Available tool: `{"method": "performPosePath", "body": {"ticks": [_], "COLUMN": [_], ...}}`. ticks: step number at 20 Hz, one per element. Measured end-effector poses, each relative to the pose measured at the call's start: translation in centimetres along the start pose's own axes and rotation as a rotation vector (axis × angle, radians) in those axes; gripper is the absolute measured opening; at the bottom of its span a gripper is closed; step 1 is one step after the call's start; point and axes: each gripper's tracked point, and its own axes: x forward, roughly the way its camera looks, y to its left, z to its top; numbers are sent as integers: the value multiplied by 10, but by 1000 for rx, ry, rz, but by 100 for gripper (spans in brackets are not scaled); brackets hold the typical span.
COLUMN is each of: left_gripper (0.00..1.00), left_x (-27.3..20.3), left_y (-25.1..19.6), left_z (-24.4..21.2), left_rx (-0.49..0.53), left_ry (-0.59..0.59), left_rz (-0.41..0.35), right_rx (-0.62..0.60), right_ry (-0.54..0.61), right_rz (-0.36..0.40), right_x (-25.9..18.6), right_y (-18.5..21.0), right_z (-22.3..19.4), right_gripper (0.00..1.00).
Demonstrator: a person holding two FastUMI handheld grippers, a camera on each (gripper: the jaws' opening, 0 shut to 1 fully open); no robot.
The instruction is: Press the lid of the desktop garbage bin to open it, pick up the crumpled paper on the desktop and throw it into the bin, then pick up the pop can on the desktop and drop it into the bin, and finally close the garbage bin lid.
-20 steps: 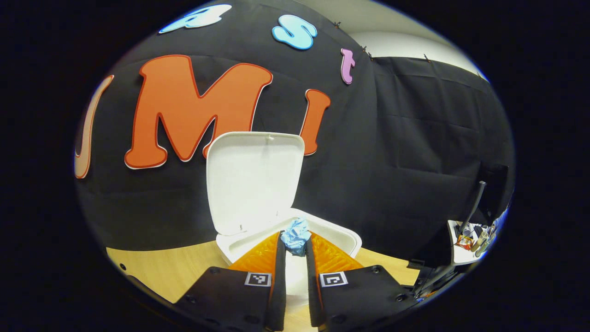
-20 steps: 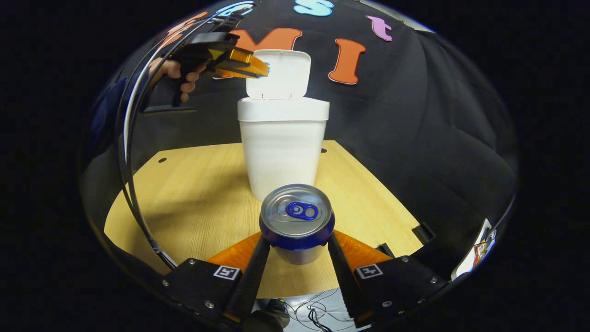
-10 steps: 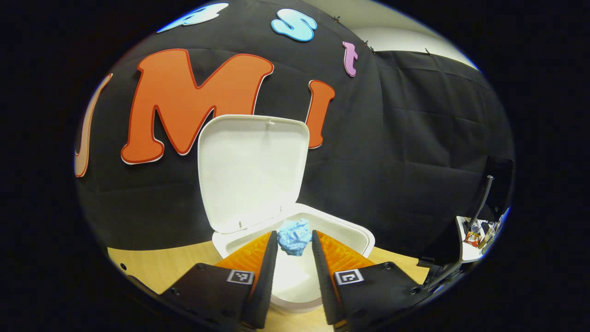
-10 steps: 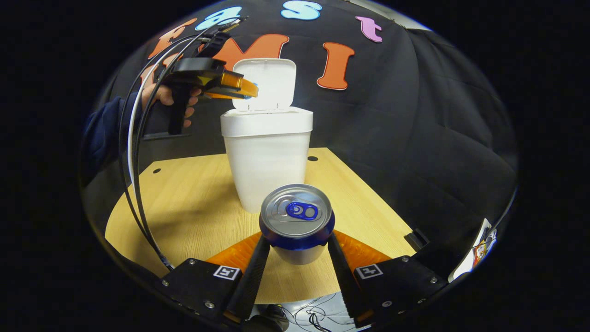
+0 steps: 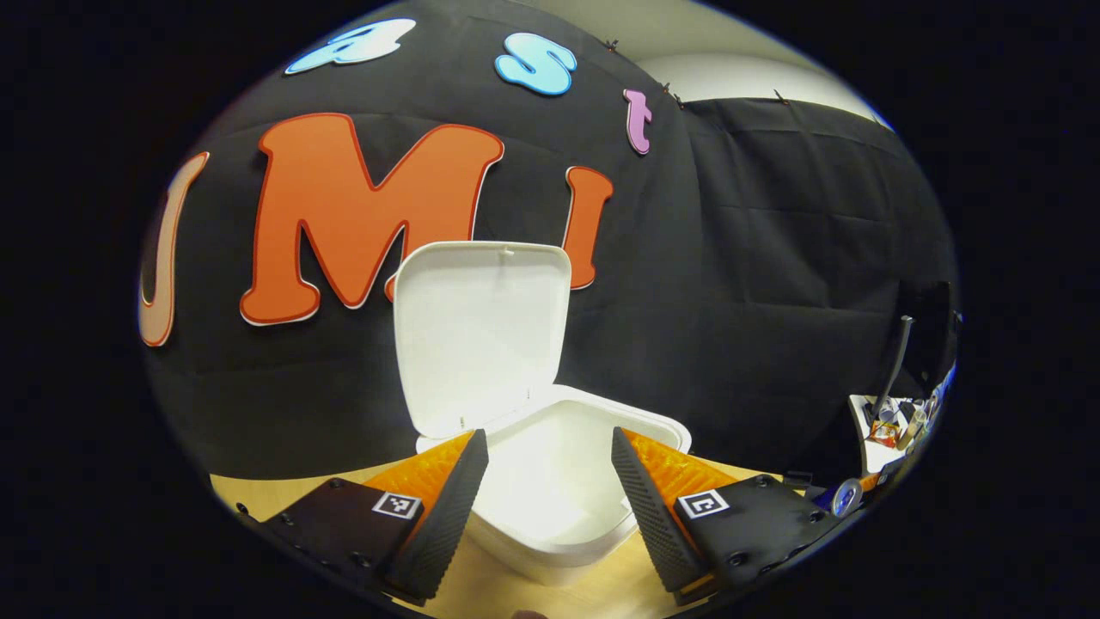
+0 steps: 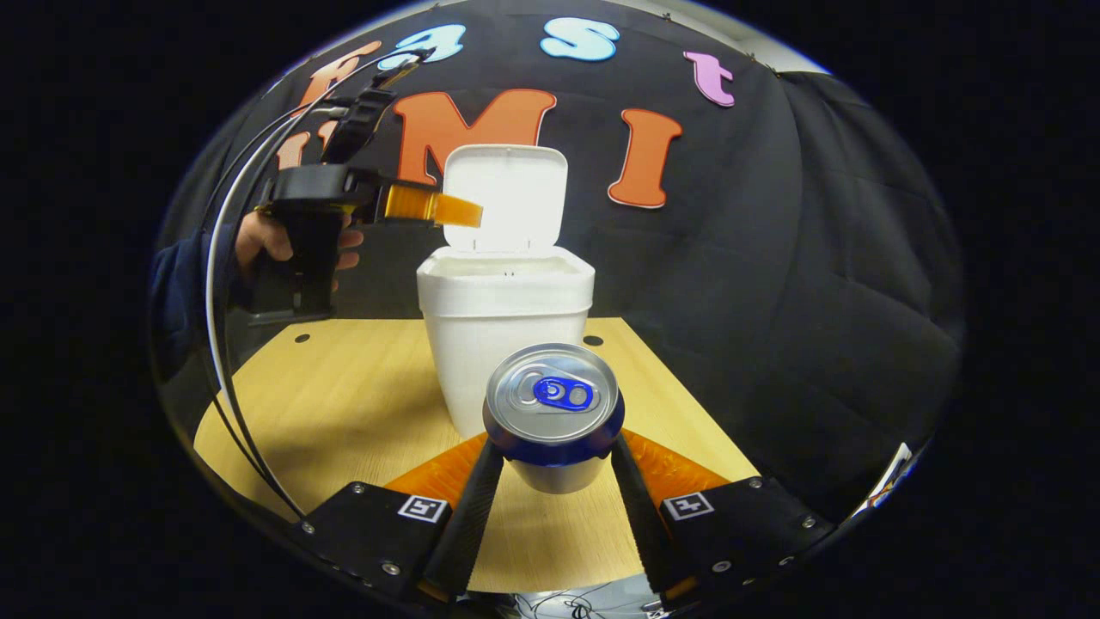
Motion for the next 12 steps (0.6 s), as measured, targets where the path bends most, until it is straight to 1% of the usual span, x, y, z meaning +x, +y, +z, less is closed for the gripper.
{"method": "performPosePath", "body": {"ticks": [1, 2, 3, 6, 9, 12], "left_gripper": [92, 96, 98, 98, 98, 98], "left_x": [-9, -17, -25, -46, -66, -88], "left_y": [2, 4, 6, 15, 33, 52], "left_z": [-2, -3, -3, -15, -26, -36], "left_rx": [8, 14, 16, 24, 47, 34], "left_ry": [-7, -15, -22, -24, -12, -5], "left_rz": [8, 17, 24, 54, 113, 164], "right_rx": [-2, -4, -7, -26, -45, -71], "right_ry": [-14, -28, -43, -81, -120, -145], "right_rz": [11, 23, 32, 58, 85, 115], "right_x": [1, 1, 2, 13, 23, 33], "right_y": [0, 3, 5, 8, 12, 21], "right_z": [7, 14, 24, 47, 73, 92], "right_gripper": [76, 76, 77, 76, 76, 76]}}
